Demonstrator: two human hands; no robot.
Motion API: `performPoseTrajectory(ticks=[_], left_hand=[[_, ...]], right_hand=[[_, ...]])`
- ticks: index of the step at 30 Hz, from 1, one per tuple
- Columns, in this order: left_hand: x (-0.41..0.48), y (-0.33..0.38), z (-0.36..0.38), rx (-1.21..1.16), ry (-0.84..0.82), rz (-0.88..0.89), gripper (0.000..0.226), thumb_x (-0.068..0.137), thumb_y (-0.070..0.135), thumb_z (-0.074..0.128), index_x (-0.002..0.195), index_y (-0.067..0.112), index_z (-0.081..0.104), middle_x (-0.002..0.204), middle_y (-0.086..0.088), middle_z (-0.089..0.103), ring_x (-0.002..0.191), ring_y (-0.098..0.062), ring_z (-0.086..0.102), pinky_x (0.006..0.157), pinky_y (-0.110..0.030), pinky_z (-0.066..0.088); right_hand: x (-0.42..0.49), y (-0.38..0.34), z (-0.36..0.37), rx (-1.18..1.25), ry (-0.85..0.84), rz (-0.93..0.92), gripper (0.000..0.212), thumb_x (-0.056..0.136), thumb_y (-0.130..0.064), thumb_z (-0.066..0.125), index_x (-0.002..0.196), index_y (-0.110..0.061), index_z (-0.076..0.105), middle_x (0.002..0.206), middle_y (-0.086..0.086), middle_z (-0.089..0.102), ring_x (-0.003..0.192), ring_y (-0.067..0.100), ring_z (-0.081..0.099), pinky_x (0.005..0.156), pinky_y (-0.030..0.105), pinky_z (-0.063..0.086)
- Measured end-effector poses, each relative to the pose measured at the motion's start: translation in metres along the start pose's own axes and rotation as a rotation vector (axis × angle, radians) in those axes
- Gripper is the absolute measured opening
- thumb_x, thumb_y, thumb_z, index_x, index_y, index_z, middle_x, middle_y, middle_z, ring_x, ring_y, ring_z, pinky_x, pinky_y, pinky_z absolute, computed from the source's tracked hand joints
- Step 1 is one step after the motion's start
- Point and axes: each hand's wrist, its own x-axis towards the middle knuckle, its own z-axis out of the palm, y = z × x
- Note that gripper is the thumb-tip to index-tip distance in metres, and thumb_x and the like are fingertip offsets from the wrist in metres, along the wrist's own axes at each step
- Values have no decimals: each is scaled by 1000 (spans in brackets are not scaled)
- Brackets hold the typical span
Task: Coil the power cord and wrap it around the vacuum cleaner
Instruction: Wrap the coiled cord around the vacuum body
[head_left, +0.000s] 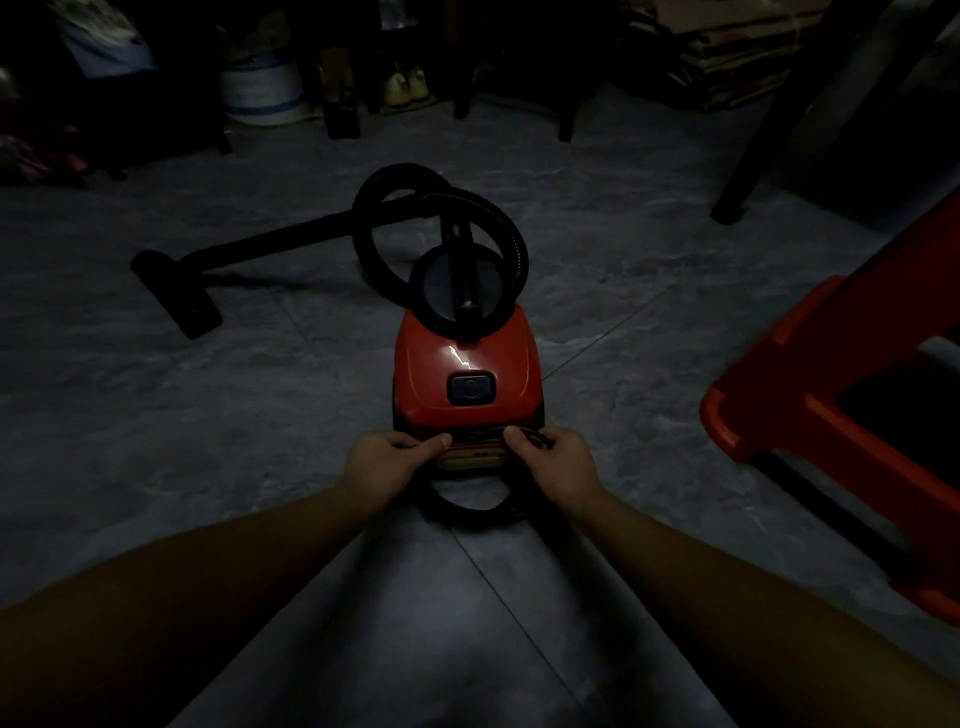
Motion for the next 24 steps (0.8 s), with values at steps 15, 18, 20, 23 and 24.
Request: performPoseTrajectory(ticks=[15,18,20,23,24], left_hand=[[-8,9,0,-16,12,-108,44,63,53,86,70,12,73,79,-4,75,80,-20,71,81,-37,60],[-11,7,-3,-11,0,-95,50,60,57,86,69,10,72,76,-4,75,78,-20,71,79,-37,60],[-14,10,-3,23,-8,-100,54,60,58,86,72,7,72,76,-4,74,76,-18,70,74,-33,59],[-13,13,-1,38,-5,-108,56,57,59,87,70,7,71,74,-5,74,74,-19,71,74,-34,60],[-13,14,-1,32,0,-115,55,57,58,88,68,7,70,73,-6,74,73,-19,71,74,-34,60]], right_hand=[[-9,-14,3,209,17,235,38,72,-43,85,89,-10,75,84,7,76,77,19,74,70,29,60],[-13,-9,7,214,36,225,35,71,-41,86,86,-12,75,82,5,76,76,18,74,72,30,61],[-15,-6,11,224,36,218,42,65,-47,87,90,-14,77,82,4,78,77,19,75,79,37,62],[-15,-5,14,224,46,225,48,60,-52,87,90,-15,77,81,2,78,76,19,76,80,40,62],[-15,-4,15,230,49,227,48,59,-53,87,89,-16,77,80,2,78,75,18,76,79,40,63]])
